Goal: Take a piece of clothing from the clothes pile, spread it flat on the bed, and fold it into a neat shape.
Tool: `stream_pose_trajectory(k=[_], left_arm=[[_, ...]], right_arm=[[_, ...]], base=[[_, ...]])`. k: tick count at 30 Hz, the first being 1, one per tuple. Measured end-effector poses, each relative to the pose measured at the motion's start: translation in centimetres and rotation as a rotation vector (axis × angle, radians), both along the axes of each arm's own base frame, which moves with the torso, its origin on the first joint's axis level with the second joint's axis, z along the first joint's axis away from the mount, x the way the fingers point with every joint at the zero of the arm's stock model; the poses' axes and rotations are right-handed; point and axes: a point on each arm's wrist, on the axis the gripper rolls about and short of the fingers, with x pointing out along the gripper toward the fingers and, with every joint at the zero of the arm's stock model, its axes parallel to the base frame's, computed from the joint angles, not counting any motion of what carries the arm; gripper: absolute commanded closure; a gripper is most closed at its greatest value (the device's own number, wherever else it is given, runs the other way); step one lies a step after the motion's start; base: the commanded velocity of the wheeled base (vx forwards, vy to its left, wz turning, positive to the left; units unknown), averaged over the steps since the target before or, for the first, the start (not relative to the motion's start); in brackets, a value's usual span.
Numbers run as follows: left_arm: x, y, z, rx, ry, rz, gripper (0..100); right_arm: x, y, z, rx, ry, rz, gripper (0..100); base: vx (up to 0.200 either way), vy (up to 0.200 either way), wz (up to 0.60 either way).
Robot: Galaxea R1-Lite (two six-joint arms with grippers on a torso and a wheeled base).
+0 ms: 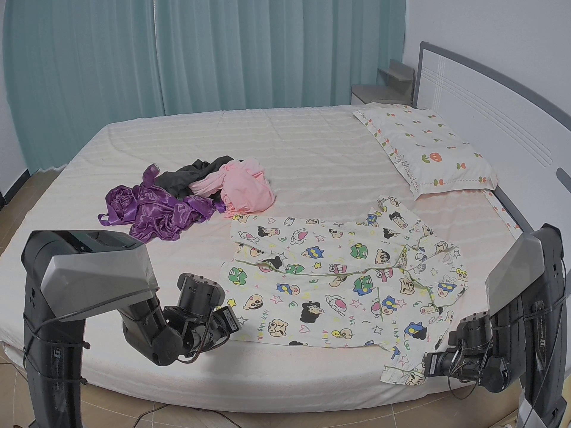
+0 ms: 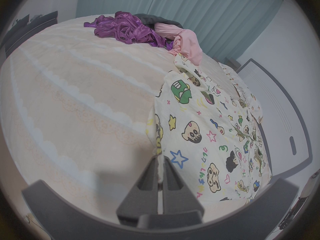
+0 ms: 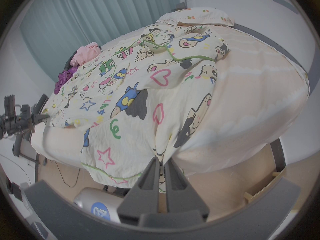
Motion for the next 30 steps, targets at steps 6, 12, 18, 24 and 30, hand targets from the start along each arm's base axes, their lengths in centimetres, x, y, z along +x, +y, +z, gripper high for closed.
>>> stream_pose_trajectory(k=[6, 12, 18, 24, 30], left_arm=[[-1.0, -0.3, -0.1, 0.013, -0.023, -0.021, 100], [-2.1, -0.3, -0.5, 0.051, -0.013, -0.044, 100], [-2.9, -0.1, -0.3, 0.058, -0.006, -0.053, 100], [-3.4, 0.1, 0.0, 0.059, 0.0, -0.056, 100], [-3.7, 0.0, 0.1, 0.06, 0.005, -0.067, 100]], right_arm=[[-0.8, -0.8, 0.6, -0.026, 0.021, -0.008, 100], [-0.7, -1.4, 1.1, -0.041, 0.003, -0.014, 100], [-0.5, -1.9, 1.7, -0.052, -0.025, -0.024, 100], [-1.3, -2.1, 2.0, -0.078, 0.05, -0.01, 100], [-1.5, -2.0, 2.5, -0.092, 0.059, 0.011, 100]], base=[[0.0, 0.0, 0.0], [0.0, 0.0, 0.0], [0.0, 0.0, 0.0], [0.0, 0.0, 0.0], [0.0, 0.0, 0.0]])
